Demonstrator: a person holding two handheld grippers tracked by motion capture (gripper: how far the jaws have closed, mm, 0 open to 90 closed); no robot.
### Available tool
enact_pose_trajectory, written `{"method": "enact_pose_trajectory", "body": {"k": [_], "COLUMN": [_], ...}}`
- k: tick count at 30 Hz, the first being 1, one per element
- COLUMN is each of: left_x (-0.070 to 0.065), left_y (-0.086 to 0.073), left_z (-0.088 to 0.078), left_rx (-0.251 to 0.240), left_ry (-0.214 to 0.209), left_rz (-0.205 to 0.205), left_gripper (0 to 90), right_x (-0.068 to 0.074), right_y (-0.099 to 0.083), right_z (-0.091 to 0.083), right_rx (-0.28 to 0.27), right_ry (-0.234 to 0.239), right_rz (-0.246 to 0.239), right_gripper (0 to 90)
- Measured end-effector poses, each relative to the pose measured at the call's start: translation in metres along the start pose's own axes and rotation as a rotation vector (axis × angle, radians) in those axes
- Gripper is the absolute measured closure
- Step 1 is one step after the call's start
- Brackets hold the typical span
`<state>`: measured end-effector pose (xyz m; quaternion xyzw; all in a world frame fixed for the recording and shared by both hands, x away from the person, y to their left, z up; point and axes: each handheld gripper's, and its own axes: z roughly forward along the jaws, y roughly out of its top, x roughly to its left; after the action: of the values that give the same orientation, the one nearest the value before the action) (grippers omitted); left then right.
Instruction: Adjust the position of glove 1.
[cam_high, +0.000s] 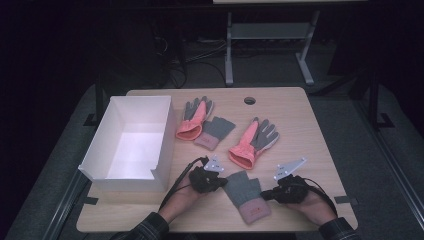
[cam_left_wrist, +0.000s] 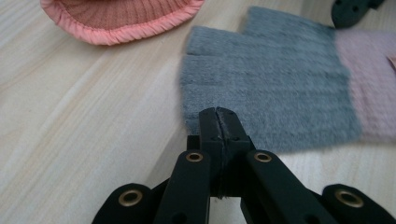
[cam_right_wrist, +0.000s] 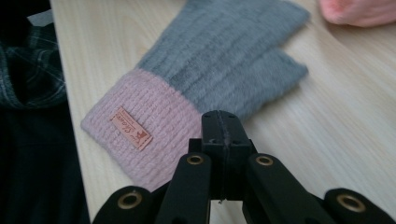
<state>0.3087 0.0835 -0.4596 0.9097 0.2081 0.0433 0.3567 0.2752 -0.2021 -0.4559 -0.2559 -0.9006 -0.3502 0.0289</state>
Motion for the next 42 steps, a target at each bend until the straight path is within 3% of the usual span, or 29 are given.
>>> {"method": "enact_pose_trajectory", "body": {"k": [3,11,13,15,19,20,22,23,24,27,32,33,42], "left_x": [0.001,0.009,0.008,0.009,0.009,0.008,0.008,0.008,0.007,0.007,0.007,0.007,0.006], "left_y": [0.004,0.015,0.017,0.021,0.028,0.029,0.032,0.033,0.034,0.039,0.047,0.049,0.056], "left_z": [0.004,0.013,0.017,0.019,0.026,0.027,0.03,0.031,0.034,0.038,0.046,0.047,0.054], "left_rx": [-0.011,-0.002,-0.024,-0.014,-0.013,-0.009,-0.015,-0.01,-0.022,-0.019,-0.016,-0.006,-0.005], "left_ry": [0.0,0.004,-0.004,-0.006,-0.023,-0.022,-0.025,-0.028,-0.034,-0.042,-0.048,-0.052,-0.07], "left_rz": [-0.009,0.016,-0.013,0.002,0.01,0.02,0.025,0.03,0.013,0.017,0.037,0.054,0.064], "left_gripper": [89.6,89.6,89.5,89.6,89.6,89.6,89.6,89.6,89.6,89.6,89.6,89.6,89.6], "right_x": [0.003,0.011,0.013,0.016,0.023,0.022,0.025,0.025,0.026,0.026,0.028,0.03,0.037], "right_y": [0.002,0.006,0.008,0.01,0.018,0.019,0.022,0.023,0.024,0.027,0.033,0.035,0.05], "right_z": [0.004,0.012,0.014,0.018,0.026,0.029,0.032,0.033,0.034,0.038,0.047,0.049,0.063], "right_rx": [0.001,0.007,0.007,0.001,0.008,0.0,0.008,-0.002,0.003,-0.002,-0.016,-0.017,-0.041], "right_ry": [0.021,0.069,0.076,0.096,0.108,0.104,0.115,0.116,0.119,0.114,0.088,0.087,0.052], "right_rz": [-0.008,-0.026,-0.035,-0.034,-0.055,-0.09,-0.065,-0.074,-0.063,-0.063,-0.105,-0.099,-0.109], "right_gripper": [89.9,90.0,90.0,89.9,89.9,90.0,90.0,90.0,90.0,90.0,90.0,90.0,90.0]}}
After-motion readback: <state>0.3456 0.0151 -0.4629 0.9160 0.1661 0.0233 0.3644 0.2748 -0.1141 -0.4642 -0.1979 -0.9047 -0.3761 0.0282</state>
